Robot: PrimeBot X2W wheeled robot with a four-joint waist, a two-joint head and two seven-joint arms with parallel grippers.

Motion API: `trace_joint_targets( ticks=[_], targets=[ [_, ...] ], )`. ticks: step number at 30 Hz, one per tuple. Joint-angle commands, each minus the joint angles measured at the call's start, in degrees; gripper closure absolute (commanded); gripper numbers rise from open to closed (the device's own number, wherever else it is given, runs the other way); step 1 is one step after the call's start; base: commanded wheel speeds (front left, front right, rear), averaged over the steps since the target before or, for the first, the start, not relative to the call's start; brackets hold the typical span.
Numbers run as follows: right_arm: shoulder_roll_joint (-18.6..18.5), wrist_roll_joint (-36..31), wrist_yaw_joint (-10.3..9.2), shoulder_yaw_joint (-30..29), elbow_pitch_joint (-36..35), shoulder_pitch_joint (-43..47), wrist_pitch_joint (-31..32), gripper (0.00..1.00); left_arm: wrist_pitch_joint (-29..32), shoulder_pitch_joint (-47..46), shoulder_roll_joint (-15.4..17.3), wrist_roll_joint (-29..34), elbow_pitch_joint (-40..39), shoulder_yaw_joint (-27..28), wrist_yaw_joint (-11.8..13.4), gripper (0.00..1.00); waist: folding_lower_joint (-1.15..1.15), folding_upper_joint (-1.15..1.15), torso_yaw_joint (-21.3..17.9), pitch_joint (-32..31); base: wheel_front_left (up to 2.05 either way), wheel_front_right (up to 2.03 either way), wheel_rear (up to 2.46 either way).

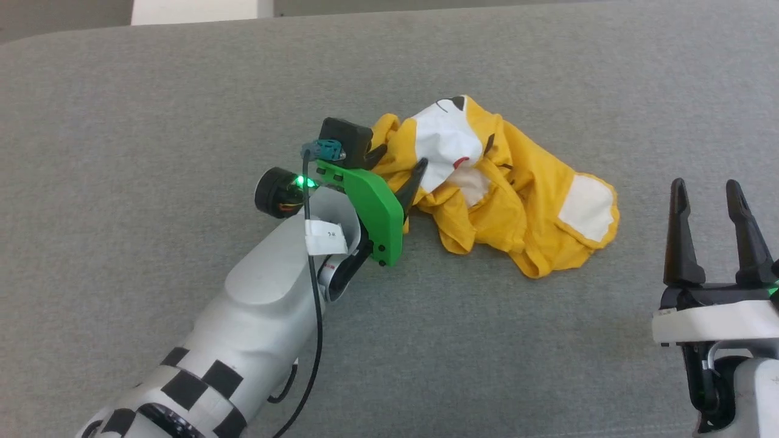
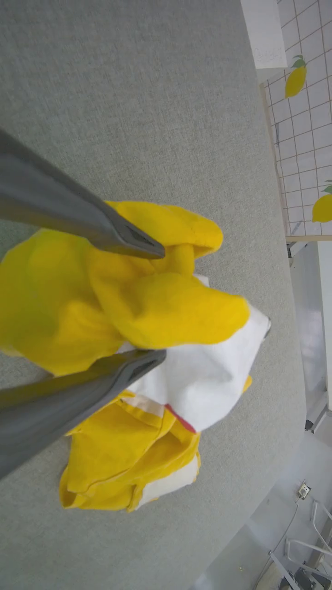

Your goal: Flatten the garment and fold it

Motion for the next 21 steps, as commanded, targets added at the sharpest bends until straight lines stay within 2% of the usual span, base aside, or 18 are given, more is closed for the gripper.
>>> trace_joint_targets(
  ticks=[1,4,8,12,16,18,21],
  targets=[
    [0.03,-0.47,-0.09,-0.23,-0.30,-0.55,0.12,0.00,-1.00,-1.01,-0.33,-0.44,0.18,0.15,-0.50,0.00,0.00,0.00,1.42,-0.80,0.00,0.00,0.00],
    [0.03,-0.67,-0.09,-0.68,-0.58,0.00,0.41,0.00,-3.68,-0.88,-0.28,-0.59,-0.95,0.63,-0.81,0.00,0.00,0.00,2.84,-2.07,0.00,0.00,0.00],
    [0.03,-0.65,-0.09,-1.11,-1.11,1.04,1.01,0.00,-8.92,1.52,1.65,0.15,-5.24,1.89,1.18,0.00,0.00,0.00,4.21,-3.71,0.00,0.00,0.00],
    [0.03,-0.57,-0.09,-1.22,-1.78,2.12,1.59,0.00,-13.01,7.63,5.56,1.25,-13.10,3.96,4.93,0.00,0.00,0.00,4.81,-4.69,0.00,0.00,0.00],
    [0.03,-0.44,-0.09,-1.69,-2.41,3.51,1.76,0.00,-14.48,17.00,10.24,3.78,-24.29,8.83,10.35,0.00,0.00,0.00,5.12,-4.86,0.00,0.00,0.00],
    [0.03,-0.28,-0.09,-2.01,-2.51,4.32,1.89,0.00,-14.54,22.97,11.41,5.95,-31.70,13.76,12.98,0.00,0.00,0.00,5.22,-4.72,0.00,0.00,0.00],
    [0.03,0.09,-0.09,-2.48,-2.40,5.48,1.89,0.00,-14.56,33.90,11.69,10.08,-40.85,21.51,15.00,0.00,0.00,0.00,5.44,-4.46,0.00,0.00,0.00]
  ],
)
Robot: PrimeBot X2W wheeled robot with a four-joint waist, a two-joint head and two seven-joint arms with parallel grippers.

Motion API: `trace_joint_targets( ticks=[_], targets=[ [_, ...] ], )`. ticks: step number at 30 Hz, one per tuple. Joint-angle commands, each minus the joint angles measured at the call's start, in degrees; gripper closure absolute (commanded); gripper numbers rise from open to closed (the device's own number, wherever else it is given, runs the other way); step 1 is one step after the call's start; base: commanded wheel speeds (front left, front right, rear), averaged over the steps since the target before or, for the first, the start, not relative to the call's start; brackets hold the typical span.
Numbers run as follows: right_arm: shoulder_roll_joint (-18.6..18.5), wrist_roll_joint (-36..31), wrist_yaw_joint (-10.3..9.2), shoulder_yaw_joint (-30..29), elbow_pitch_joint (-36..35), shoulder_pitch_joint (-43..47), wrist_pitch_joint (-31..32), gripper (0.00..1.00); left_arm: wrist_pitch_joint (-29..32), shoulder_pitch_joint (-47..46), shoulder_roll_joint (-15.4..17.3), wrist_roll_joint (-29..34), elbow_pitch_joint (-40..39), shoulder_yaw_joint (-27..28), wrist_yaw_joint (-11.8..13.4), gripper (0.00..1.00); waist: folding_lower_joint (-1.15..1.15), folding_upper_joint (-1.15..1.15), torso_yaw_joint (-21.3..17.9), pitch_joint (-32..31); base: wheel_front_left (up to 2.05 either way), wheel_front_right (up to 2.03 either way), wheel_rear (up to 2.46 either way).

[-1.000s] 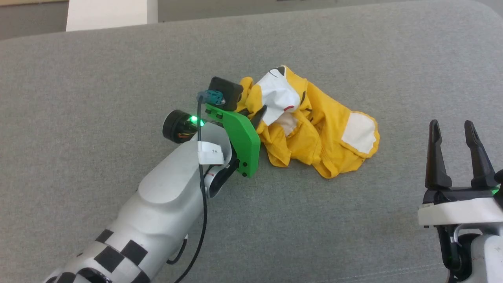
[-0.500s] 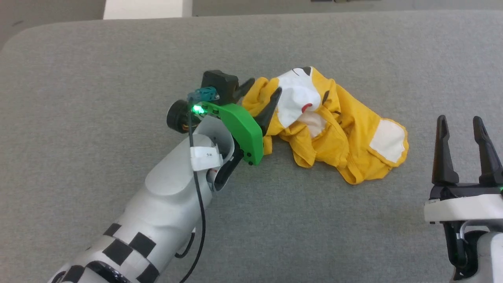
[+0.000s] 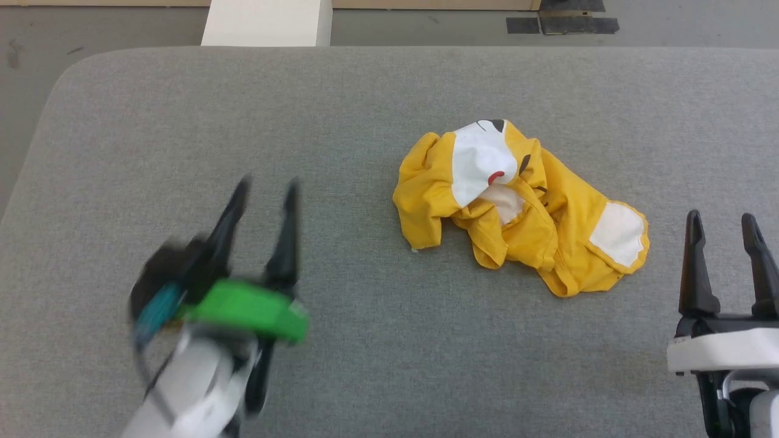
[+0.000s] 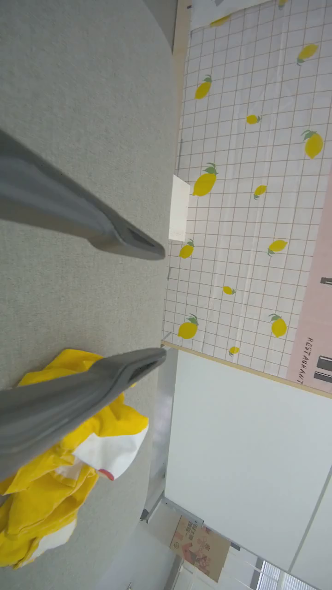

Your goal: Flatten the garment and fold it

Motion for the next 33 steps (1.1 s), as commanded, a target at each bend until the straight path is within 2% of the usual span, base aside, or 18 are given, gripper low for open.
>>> trace_joint_targets(
  ticks=[1,4,8,16,24,28,33],
  targets=[
    [0.03,0.52,-0.09,-0.04,0.02,0.87,0.05,0.00,-0.22,5.10,-0.35,1.54,-2.24,2.58,0.43,0.00,0.00,0.00,0.01,0.11,0.00,0.00,0.00],
    [0.03,0.79,-0.09,0.14,0.51,1.79,-0.10,0.00,-0.22,14.26,-1.84,5.55,-7.02,8.24,-0.19,0.00,0.00,0.00,-0.18,-0.10,0.00,0.00,0.00],
    [0.03,1.01,-0.09,0.10,1.67,3.34,-0.14,0.00,-0.23,21.96,-4.07,10.66,-9.09,12.00,-1.81,0.00,0.00,0.00,0.04,-0.92,0.00,0.00,0.00],
    [0.03,0.03,-0.09,0.29,2.83,3.67,1.12,0.00,-0.23,25.72,-10.36,14.69,-8.40,15.77,-6.44,0.00,0.00,0.00,0.93,-2.98,0.00,0.00,0.00],
    [-0.60,-6.86,-0.09,2.41,1.97,-3.99,13.50,0.00,-0.23,25.02,-12.86,17.24,-6.20,16.83,-10.09,0.00,0.00,0.00,2.18,-2.50,0.00,0.00,0.00],
    [-3.71,-7.33,-0.09,3.74,3.11,-8.74,19.82,0.00,-0.23,24.12,-13.52,18.05,-5.06,17.11,-11.38,0.00,0.00,0.00,3.47,-0.98,0.00,0.00,0.00],
    [-8.62,-5.81,-0.09,6.18,8.33,-12.06,30.34,0.00,-0.24,22.93,-14.27,18.42,-3.77,17.15,-12.57,0.00,0.00,0.00,5.40,0.81,0.00,0.00,0.00]
  ],
)
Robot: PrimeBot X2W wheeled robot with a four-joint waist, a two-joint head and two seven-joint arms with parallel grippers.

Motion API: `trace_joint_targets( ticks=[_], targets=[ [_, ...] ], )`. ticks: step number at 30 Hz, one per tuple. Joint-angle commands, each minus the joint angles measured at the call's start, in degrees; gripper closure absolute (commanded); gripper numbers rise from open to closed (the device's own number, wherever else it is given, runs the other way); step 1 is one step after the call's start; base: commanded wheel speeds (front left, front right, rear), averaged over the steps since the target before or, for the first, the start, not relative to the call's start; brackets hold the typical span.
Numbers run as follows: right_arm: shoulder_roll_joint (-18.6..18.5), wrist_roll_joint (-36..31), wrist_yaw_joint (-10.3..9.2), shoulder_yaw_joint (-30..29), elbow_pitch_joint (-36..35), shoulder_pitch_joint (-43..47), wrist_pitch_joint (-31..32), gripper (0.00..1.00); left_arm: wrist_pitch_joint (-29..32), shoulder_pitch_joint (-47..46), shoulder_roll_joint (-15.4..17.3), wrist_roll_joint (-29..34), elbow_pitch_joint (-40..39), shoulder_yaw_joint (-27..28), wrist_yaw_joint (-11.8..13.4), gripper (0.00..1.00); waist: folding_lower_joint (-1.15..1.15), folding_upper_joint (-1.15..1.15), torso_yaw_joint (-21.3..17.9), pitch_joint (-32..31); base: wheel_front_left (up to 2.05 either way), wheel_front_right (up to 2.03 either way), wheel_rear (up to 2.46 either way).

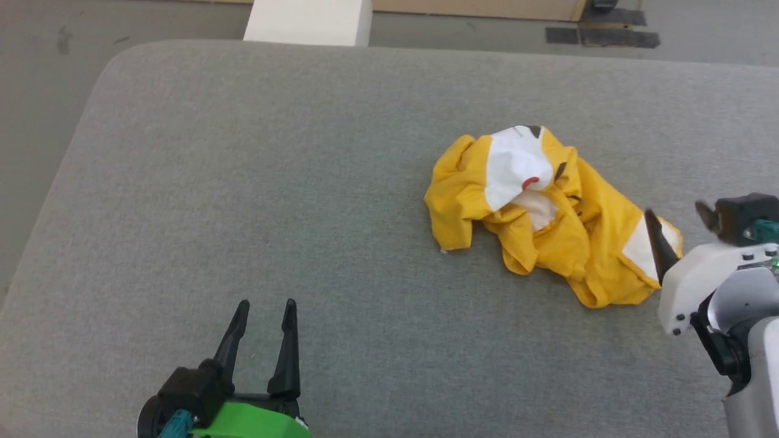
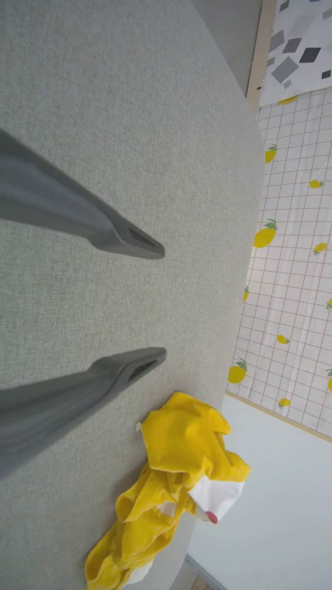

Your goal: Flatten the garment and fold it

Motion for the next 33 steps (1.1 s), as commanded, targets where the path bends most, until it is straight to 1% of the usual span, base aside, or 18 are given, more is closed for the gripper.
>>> trace_joint_targets(
  ticks=[1,2,6,9,11,12,13,14,15,18,20,24,26,28,30,33],
  targets=[
    [-0.72,0.86,-0.10,0.57,1.31,-0.99,1.96,0.00,-0.21,-1.26,-0.28,0.54,0.31,0.10,-0.53,0.00,0.00,0.00,1.45,1.46,0.00,0.00,0.00],
    [-1.71,1.26,-0.10,1.54,2.64,-1.30,4.14,0.00,-0.21,-1.48,-0.39,0.61,0.55,0.09,-0.71,0.00,0.00,0.00,1.86,1.81,0.00,0.00,0.00],
    [-4.48,3.54,-0.10,4.93,6.77,-2.43,9.01,0.00,-0.21,-2.21,-0.69,0.84,1.34,0.10,-1.21,0.00,0.00,0.00,3.15,2.97,0.00,0.00,0.00],
    [-5.84,4.49,-0.10,6.40,10.39,-3.45,10.98,0.00,-0.21,-2.78,-0.83,1.00,1.72,0.14,-1.50,0.00,0.00,0.00,3.81,3.79,0.00,0.00,0.00],
    [-6.39,4.83,-0.10,7.19,12.77,-4.25,11.04,0.00,-0.21,-3.22,-0.90,1.08,2.02,0.06,-1.70,0.00,0.00,0.00,4.17,4.24,0.00,0.00,0.00],
    [-6.42,4.93,-0.10,7.33,13.99,-4.75,10.85,0.09,-0.21,-3.47,-0.94,1.11,2.17,0.05,-1.77,0.00,0.00,0.00,4.25,4.41,0.00,0.00,0.00],
    [-6.60,4.88,-0.10,7.85,14.76,-5.17,10.57,0.31,-0.21,-3.65,-0.97,1.13,2.28,0.04,-1.79,0.00,0.00,0.00,4.26,4.53,0.00,0.00,0.00],
    [-6.69,5.06,-0.10,8.26,15.41,-5.79,9.78,0.77,-0.21,-3.84,-1.00,1.09,2.39,0.09,-1.78,0.00,0.00,0.00,4.18,4.64,0.00,0.00,0.00],
    [-6.59,5.29,-0.10,8.28,15.83,-6.53,8.81,1.00,-0.21,-3.99,-1.03,1.03,2.47,0.19,-1.71,0.00,0.00,0.00,3.98,4.63,0.00,0.00,0.00],
    [-6.38,6.26,-0.10,8.76,15.70,-8.62,6.50,1.00,-0.21,-4.00,-1.09,0.80,2.76,0.54,-1.45,0.00,0.00,0.00,3.14,3.89,0.00,0.00,0.00],
    [-5.79,8.21,-0.10,8.59,14.60,-10.34,5.38,1.00,-0.21,-3.89,-1.11,0.59,2.90,0.80,-1.34,0.00,0.00,0.00,2.30,3.12,0.00,0.00,0.00],
    [-5.31,13.07,-0.10,7.58,10.67,-13.93,5.62,1.00,-0.21,-3.72,-1.14,0.06,3.09,0.92,-1.23,0.00,0.00,0.00,0.63,1.55,0.00,0.00,0.00],
    [-5.80,14.80,-0.10,5.25,8.46,-15.01,6.87,1.00,-0.21,-3.69,-1.15,-0.47,3.05,0.65,-1.03,0.00,0.00,0.00,0.20,1.07,0.00,0.00,0.00],
    [-7.09,15.22,-0.10,1.98,6.58,-14.90,8.65,1.00,-0.22,-3.68,-1.16,-0.78,3.06,0.34,-0.80,0.00,0.00,0.00,0.08,0.81,0.00,0.00,0.00],
    [-8.80,14.80,-0.10,-2.11,5.27,-13.29,10.70,1.00,-0.22,-3.56,-1.16,-1.08,3.04,-0.04,-0.69,0.00,0.00,0.00,0.31,0.71,0.00,0.00,0.00],
    [-11.34,13.61,-0.10,-8.96,4.21,-7.91,13.89,1.00,-0.22,-3.05,-1.16,-1.43,3.20,-0.26,-0.46,0.00,0.00,0.00,1.21,0.88,0.00,0.00,0.00]
  ],
)
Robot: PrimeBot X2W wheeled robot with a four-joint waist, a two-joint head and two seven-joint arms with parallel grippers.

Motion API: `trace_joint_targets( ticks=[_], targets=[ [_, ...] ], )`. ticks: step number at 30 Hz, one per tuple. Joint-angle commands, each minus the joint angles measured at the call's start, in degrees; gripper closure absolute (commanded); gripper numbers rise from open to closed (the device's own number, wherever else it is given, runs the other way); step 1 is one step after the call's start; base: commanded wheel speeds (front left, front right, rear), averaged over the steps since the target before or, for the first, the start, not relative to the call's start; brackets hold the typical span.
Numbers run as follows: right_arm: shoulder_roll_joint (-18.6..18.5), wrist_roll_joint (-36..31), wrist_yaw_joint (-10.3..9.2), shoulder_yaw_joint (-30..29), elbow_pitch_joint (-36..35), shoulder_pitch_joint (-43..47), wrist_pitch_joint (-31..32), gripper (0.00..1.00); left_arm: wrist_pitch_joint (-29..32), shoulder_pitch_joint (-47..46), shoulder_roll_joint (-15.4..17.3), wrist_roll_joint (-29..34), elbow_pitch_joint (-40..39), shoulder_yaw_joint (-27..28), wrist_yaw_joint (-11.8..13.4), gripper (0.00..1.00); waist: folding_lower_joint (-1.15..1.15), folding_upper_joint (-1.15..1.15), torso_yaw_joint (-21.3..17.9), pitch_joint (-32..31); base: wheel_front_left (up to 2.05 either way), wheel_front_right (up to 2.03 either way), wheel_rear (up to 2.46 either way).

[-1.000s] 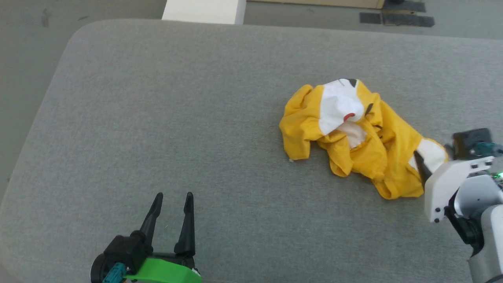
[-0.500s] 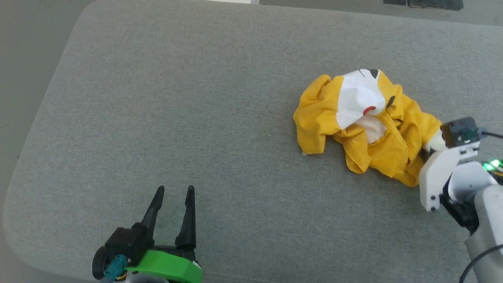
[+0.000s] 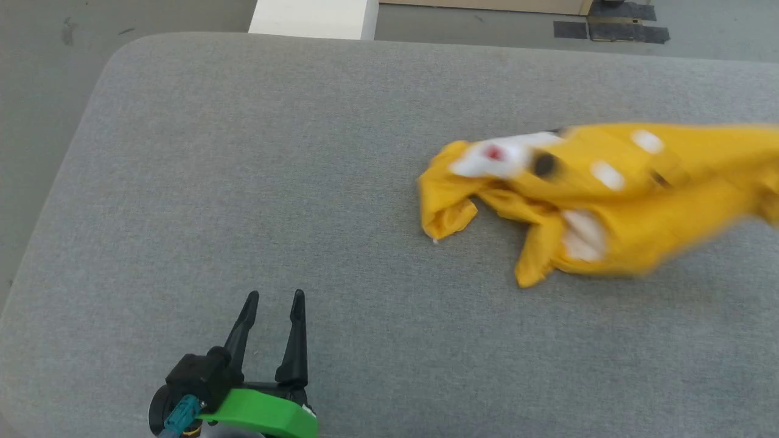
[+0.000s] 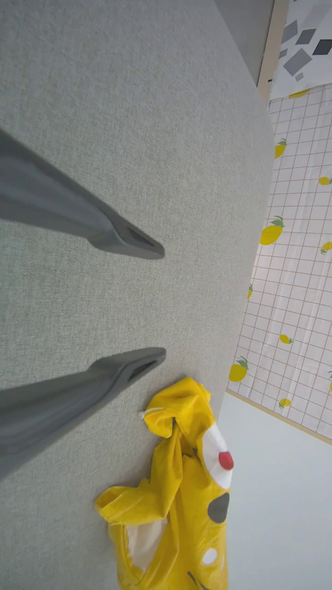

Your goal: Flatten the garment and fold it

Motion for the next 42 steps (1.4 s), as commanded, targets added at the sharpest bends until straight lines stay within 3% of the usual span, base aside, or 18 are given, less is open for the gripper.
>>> trace_joint_targets(
  ticks=[1,7,9,10,15,19,28,33,38,39,40,41,42],
  targets=[
    [-0.19,-0.74,-0.10,-1.73,0.08,3.19,0.77,1.00,-0.20,-0.04,-0.23,-0.30,0.15,0.13,0.36,0.00,0.00,0.00,0.78,0.29,0.00,0.00,0.00],
    [0.66,-5.21,-0.10,-9.36,1.48,14.25,0.92,0.99,-0.20,0.28,-0.23,-0.30,0.55,0.36,0.11,0.00,0.00,0.00,2.33,0.73,0.00,0.00,0.00],
    [1.49,-6.82,-0.10,-9.71,2.44,15.84,-0.74,0.41,-0.20,0.16,-0.23,-0.27,0.72,0.33,0.02,0.00,0.00,0.00,2.58,0.70,0.00,0.00,0.00],
    [2.00,-7.46,-0.10,-9.62,3.20,16.27,-1.46,0.00,-0.20,0.08,-0.23,-0.23,0.86,0.29,0.00,0.00,0.00,0.00,2.66,0.62,0.00,0.00,0.00],
    [3.52,-6.65,-0.10,-6.72,3.34,14.24,-4.44,0.00,-0.20,-0.01,-0.23,-0.27,1.15,0.21,0.21,0.00,0.00,0.00,2.49,-0.17,0.00,0.00,0.00],
    [2.80,-4.61,-0.10,-1.09,-0.95,11.24,-4.78,0.00,-0.20,0.24,-0.23,-0.27,1.10,-0.14,0.43,0.00,0.00,0.00,2.26,-0.71,0.00,0.00,0.00],
    [3.90,1.79,-0.10,14.90,-8.04,8.14,5.39,0.00,-0.20,-0.27,-0.23,-0.68,0.79,-1.18,0.67,0.00,0.00,0.00,4.13,0.58,0.00,0.00,0.00],
    [4.21,1.71,-0.10,19.19,-5.53,6.35,8.08,0.00,-0.21,-0.92,-0.23,-1.10,1.11,-1.62,0.66,0.00,0.00,0.00,6.14,1.68,0.00,0.00,0.00],
    [5.76,-1.98,-0.10,20.64,4.15,4.24,6.46,0.00,-0.21,-1.73,-0.24,-1.55,1.88,-2.38,0.78,0.00,0.00,0.00,9.90,1.82,0.00,0.00,0.00],
    [6.10,-2.35,-0.10,21.04,5.40,3.82,5.54,0.55,-0.21,-1.71,-0.24,-1.51,1.91,-2.33,0.77,0.00,0.00,0.00,10.20,1.80,0.00,0.00,0.00],
    [6.21,-2.72,-0.10,21.52,6.28,3.49,4.70,0.92,-0.21,-1.68,-0.24,-1.46,1.92,-2.30,0.75,0.00,0.00,0.00,10.37,1.78,0.00,0.00,0.00],
    [6.39,-2.92,-0.10,21.82,7.15,3.19,3.98,1.00,-0.21,-1.65,-0.24,-1.39,1.94,-2.27,0.73,0.00,0.00,0.00,10.48,1.74,0.00,0.00,0.00],
    [6.71,-2.78,-0.10,22.22,7.97,2.83,3.10,1.00,-0.21,-1.63,-0.24,-1.28,2.02,-2.24,0.70,0.00,0.00,0.00,10.57,1.64,0.00,0.00,0.00]
  ],
)
